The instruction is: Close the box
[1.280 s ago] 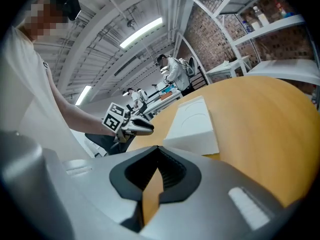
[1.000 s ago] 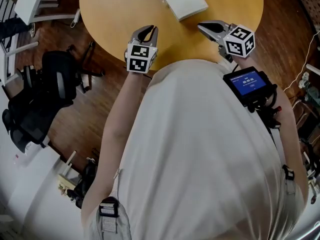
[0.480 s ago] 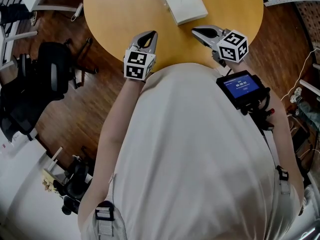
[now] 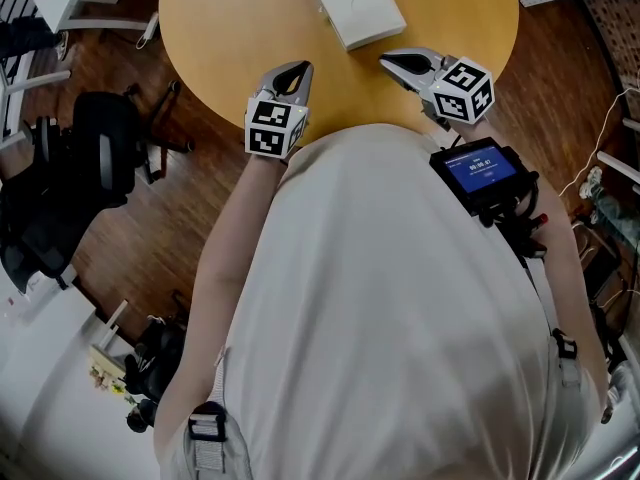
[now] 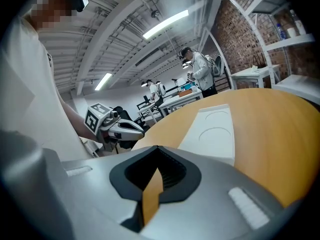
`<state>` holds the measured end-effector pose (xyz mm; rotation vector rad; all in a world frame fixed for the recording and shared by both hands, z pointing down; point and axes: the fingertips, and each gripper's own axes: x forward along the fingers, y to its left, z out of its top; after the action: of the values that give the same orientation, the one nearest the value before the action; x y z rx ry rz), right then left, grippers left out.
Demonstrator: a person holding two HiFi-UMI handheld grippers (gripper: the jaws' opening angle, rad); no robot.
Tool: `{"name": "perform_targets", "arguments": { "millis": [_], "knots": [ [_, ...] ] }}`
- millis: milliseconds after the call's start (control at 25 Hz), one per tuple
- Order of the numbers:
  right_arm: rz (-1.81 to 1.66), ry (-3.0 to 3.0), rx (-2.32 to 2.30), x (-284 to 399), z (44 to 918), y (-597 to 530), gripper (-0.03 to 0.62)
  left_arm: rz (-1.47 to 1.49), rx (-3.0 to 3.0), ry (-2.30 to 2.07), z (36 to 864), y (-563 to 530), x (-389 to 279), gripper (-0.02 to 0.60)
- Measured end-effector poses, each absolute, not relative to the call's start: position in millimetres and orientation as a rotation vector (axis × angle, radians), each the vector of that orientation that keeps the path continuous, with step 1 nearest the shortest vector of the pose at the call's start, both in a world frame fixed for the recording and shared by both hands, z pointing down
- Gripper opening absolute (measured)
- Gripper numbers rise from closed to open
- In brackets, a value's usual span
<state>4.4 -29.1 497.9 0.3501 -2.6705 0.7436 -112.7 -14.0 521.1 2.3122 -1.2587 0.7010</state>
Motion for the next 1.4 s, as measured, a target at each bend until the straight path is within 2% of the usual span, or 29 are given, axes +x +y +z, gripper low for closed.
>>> {"name": "perform_targets", "arguments": {
  "millis": [1400],
  "knots": [
    [0.760, -2.659, 0.375, 7.0, 500.0, -31.1, 0.000, 0.702, 2.309, -1.212, 524.9, -17.1, -107.0, 0.002]
  ]
}}
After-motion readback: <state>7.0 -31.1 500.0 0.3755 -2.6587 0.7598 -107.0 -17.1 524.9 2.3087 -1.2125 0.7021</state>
